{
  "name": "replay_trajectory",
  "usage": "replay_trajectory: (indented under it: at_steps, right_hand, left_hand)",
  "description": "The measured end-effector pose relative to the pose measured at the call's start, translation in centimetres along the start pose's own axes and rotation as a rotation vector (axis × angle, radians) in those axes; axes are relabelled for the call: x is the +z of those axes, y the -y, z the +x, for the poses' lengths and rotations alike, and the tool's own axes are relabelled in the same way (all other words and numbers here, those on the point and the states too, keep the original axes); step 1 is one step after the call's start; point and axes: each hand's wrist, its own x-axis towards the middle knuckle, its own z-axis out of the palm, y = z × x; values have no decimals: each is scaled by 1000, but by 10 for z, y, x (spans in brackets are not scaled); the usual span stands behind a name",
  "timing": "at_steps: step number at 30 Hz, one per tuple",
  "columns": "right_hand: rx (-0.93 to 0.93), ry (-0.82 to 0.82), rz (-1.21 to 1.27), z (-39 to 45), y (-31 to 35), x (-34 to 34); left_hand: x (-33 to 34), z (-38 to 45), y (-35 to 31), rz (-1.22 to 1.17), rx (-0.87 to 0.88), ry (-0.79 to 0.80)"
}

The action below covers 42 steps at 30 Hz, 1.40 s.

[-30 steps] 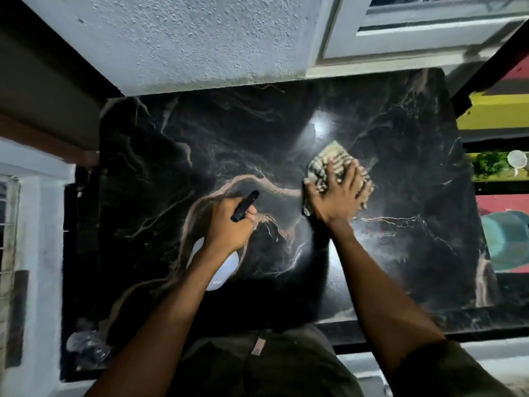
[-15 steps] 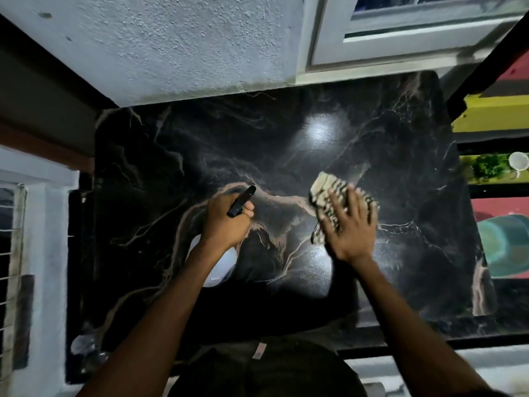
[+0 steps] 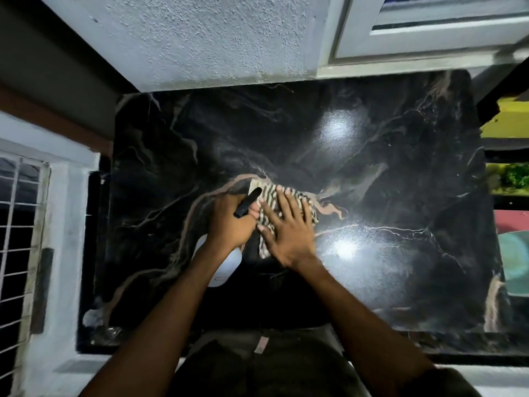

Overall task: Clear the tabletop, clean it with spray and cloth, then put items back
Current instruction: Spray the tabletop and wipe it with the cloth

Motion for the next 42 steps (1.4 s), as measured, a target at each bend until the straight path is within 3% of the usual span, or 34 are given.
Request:
replay_trajectory:
  at_steps: [6,15,20,22,24,26,28,29,32,34,36,39,42]
  right_hand:
    - [-41,-21,-6,-91,14,36]
    - [129,-41,26,-145,50,55]
    - [187,-185,160,-187,90,57]
    - [370,-244,416,-184,100,42]
    - [592,-297,919,-169,103,14]
    - [662,-250,1472,-153,91,-14]
    - [660,-234,1629,-142,68,-36]
    - [691,-291,1548,-138,56,-45]
    - [875,-604,970,-143,23,-54]
    - [825,-713,731,-148,20,-51]
    - [583,-645,569,-146,34,-33]
    - [276,-269,294,-137,68,7]
    - [260,-103,34,-118,95,39]
  left_hand:
    - [9,-16,9,9,-22,38]
    - [13,-59,36,-29,85,117]
    - [2,-93,66,-85,62,125]
    - [-5,-104,78,-85,43,134]
    - [-12,-110,88,-82,25,127]
    - [-19,-113,98,-98,-1,113]
    - [-25,-113,106,-102,-21,101]
    - [-28,-113,109,-103,-26,95]
    - [-34,-114,119,-116,-31,63]
    - [-36,-114,125,-129,-46,43]
    - [-35,-115,131,-141,-65,36]
    - [-32,-117,138,-159,-83,48]
    - [-33,-116,142,-153,-119,33]
